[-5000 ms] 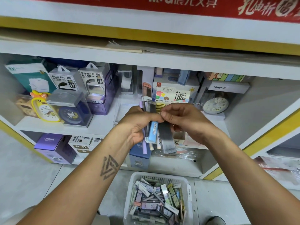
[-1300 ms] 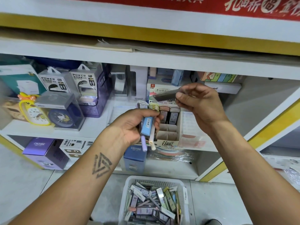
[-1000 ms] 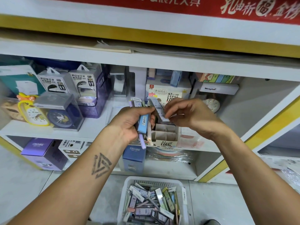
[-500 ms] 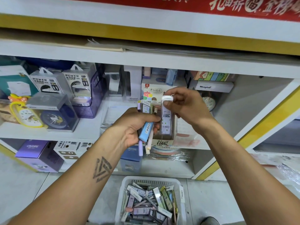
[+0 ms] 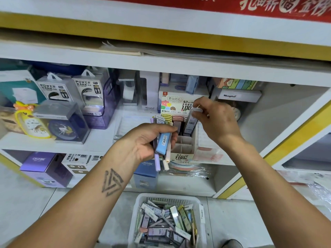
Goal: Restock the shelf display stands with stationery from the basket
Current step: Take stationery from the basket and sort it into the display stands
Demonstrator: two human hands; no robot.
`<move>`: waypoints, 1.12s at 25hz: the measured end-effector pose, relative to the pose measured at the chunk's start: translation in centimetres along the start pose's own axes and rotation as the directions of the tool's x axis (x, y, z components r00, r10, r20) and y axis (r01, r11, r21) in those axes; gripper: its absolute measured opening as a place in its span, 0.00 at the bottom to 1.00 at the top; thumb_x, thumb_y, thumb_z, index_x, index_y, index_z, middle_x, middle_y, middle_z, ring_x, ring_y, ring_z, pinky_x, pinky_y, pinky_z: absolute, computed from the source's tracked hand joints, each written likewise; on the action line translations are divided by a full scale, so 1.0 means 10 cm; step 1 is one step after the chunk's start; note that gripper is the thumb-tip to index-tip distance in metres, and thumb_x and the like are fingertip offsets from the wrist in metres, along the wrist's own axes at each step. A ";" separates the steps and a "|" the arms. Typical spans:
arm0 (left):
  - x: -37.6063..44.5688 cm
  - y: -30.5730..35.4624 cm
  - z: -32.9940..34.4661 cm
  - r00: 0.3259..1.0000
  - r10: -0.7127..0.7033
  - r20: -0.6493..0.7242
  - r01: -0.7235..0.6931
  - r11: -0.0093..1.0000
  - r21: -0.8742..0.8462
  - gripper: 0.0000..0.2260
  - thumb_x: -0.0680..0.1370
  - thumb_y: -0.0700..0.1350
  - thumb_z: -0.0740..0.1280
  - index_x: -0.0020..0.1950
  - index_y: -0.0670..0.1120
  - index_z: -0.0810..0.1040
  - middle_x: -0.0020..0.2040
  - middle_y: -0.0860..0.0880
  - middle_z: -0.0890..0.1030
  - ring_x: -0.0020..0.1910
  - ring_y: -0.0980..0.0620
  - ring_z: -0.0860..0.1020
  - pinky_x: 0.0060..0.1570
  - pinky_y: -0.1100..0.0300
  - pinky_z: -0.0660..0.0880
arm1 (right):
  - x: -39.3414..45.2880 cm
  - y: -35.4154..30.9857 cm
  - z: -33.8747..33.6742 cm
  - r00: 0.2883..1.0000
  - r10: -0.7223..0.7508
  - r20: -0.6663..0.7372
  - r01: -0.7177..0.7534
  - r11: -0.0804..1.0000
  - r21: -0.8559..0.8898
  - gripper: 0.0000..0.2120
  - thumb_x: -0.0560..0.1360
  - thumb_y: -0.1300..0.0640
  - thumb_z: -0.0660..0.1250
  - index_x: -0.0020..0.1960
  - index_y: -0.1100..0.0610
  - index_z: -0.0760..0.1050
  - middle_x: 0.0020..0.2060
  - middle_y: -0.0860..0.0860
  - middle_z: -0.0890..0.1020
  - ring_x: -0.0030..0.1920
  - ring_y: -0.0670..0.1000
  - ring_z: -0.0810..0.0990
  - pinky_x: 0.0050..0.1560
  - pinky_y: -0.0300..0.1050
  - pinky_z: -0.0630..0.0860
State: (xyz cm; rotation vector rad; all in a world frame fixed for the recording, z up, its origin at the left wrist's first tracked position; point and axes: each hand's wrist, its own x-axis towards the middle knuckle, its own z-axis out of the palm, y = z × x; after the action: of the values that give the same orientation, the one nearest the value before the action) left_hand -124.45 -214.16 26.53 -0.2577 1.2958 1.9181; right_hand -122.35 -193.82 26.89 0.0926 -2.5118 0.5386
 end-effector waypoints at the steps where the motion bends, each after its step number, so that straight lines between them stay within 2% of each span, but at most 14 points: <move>1: 0.00 0.00 0.00 1.000 -0.014 0.008 0.014 1.000 -0.015 0.02 0.75 0.32 0.69 0.44 0.38 0.79 0.38 0.40 0.80 0.30 0.48 0.79 0.31 0.59 0.79 | -0.02 0.00 0.03 0.999 -0.026 0.033 0.027 0.999 -0.021 0.09 0.76 0.57 0.72 0.55 0.55 0.80 0.41 0.55 0.85 0.41 0.58 0.82 0.41 0.48 0.77; 5: -0.02 0.00 -0.01 0.997 -0.029 0.067 0.032 0.998 -0.046 0.04 0.75 0.30 0.65 0.44 0.36 0.78 0.41 0.38 0.80 0.33 0.46 0.79 0.34 0.57 0.80 | -0.04 0.01 0.10 0.992 -0.054 0.113 0.063 0.995 -0.078 0.07 0.77 0.57 0.70 0.54 0.57 0.82 0.46 0.55 0.85 0.46 0.61 0.82 0.45 0.55 0.79; 8: -0.03 -0.02 0.01 0.991 -0.039 0.132 0.036 0.999 0.023 0.05 0.75 0.29 0.65 0.48 0.35 0.79 0.42 0.38 0.82 0.35 0.47 0.81 0.34 0.57 0.80 | -0.02 0.00 0.10 0.996 -0.045 0.074 0.048 0.998 -0.049 0.06 0.77 0.59 0.70 0.50 0.58 0.85 0.47 0.52 0.84 0.45 0.56 0.82 0.46 0.51 0.78; 10: -0.03 -0.04 0.04 0.984 -0.047 0.170 0.036 0.997 0.064 0.06 0.74 0.28 0.67 0.45 0.35 0.81 0.42 0.38 0.83 0.35 0.47 0.81 0.34 0.57 0.80 | 0.01 -0.09 0.08 0.991 0.087 0.099 -0.106 0.972 0.210 0.04 0.76 0.56 0.71 0.47 0.54 0.85 0.43 0.47 0.84 0.41 0.47 0.81 0.44 0.42 0.76; 12: -0.03 -0.05 0.06 0.980 -0.049 0.191 0.031 0.995 0.097 0.06 0.72 0.28 0.68 0.41 0.35 0.83 0.43 0.38 0.82 0.35 0.46 0.81 0.34 0.57 0.80 | 0.01 -0.22 0.06 0.926 0.178 0.333 -0.330 0.809 0.486 0.05 0.74 0.52 0.75 0.47 0.53 0.85 0.40 0.46 0.86 0.39 0.41 0.81 0.42 0.36 0.76; 13: -0.03 -0.06 0.07 0.980 -0.047 0.196 0.025 0.994 0.110 0.05 0.72 0.28 0.68 0.42 0.35 0.82 0.43 0.38 0.82 0.36 0.46 0.81 0.34 0.57 0.80 | 0.00 -0.25 0.07 0.890 0.174 0.422 -0.396 0.755 0.522 0.07 0.72 0.52 0.77 0.47 0.54 0.85 0.40 0.47 0.86 0.39 0.40 0.81 0.41 0.35 0.77; 15: -0.03 -0.07 0.07 0.978 -0.059 0.199 0.035 0.992 0.121 0.05 0.71 0.28 0.69 0.44 0.35 0.82 0.43 0.37 0.81 0.36 0.46 0.81 0.33 0.57 0.80 | -0.01 -0.25 0.07 0.851 0.191 0.490 -0.459 0.724 0.515 0.10 0.68 0.55 0.80 0.47 0.56 0.84 0.41 0.52 0.86 0.38 0.42 0.81 0.42 0.38 0.79; 17: -0.04 -0.08 0.07 0.975 -0.086 0.204 0.060 0.989 0.132 0.06 0.71 0.29 0.70 0.46 0.35 0.82 0.45 0.37 0.82 0.37 0.46 0.81 0.33 0.57 0.80 | 0.01 -0.23 0.05 0.843 0.237 0.483 -0.504 0.661 0.555 0.08 0.67 0.60 0.80 0.45 0.58 0.84 0.41 0.55 0.86 0.39 0.47 0.82 0.43 0.44 0.81; 20: -0.05 -0.06 0.07 0.972 -0.082 0.218 0.051 0.988 0.143 0.12 0.71 0.30 0.70 0.54 0.35 0.79 0.46 0.37 0.82 0.38 0.46 0.81 0.34 0.57 0.79 | 0.04 -0.17 0.03 0.842 0.282 0.460 -0.536 0.534 0.654 0.05 0.71 0.64 0.76 0.44 0.61 0.81 0.37 0.55 0.84 0.37 0.48 0.82 0.35 0.39 0.78; 23: -0.05 -0.04 0.03 0.972 -0.082 0.218 0.063 0.994 0.093 0.17 0.70 0.29 0.69 0.58 0.36 0.77 0.45 0.37 0.82 0.38 0.46 0.81 0.33 0.57 0.80 | 0.08 -0.09 0.01 0.845 0.400 0.354 -0.511 0.412 0.755 0.03 0.76 0.63 0.72 0.47 0.61 0.78 0.40 0.56 0.83 0.42 0.52 0.83 0.38 0.43 0.79; 25: -0.05 -0.01 -0.01 0.977 -0.105 0.187 0.092 0.993 0.076 0.15 0.70 0.29 0.68 0.56 0.34 0.77 0.45 0.37 0.82 0.37 0.46 0.81 0.33 0.57 0.80 | 0.11 -0.03 -0.06 0.838 0.499 0.218 -0.464 0.443 0.767 0.05 0.76 0.62 0.72 0.49 0.62 0.77 0.42 0.58 0.83 0.43 0.54 0.83 0.38 0.44 0.80; 28: -0.02 0.02 -0.07 0.990 -0.102 0.096 0.098 0.994 0.051 0.11 0.72 0.30 0.67 0.54 0.34 0.77 0.43 0.38 0.81 0.34 0.47 0.80 0.32 0.58 0.79 | 0.12 0.03 -0.16 0.890 0.455 0.036 -0.354 0.637 0.684 0.05 0.74 0.61 0.74 0.48 0.57 0.79 0.41 0.57 0.85 0.39 0.52 0.84 0.37 0.42 0.80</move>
State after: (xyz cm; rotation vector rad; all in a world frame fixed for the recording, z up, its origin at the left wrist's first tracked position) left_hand -124.66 -214.89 26.50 -0.1985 1.2381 1.7918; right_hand -122.61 -192.84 28.60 -0.2467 -2.0593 1.5864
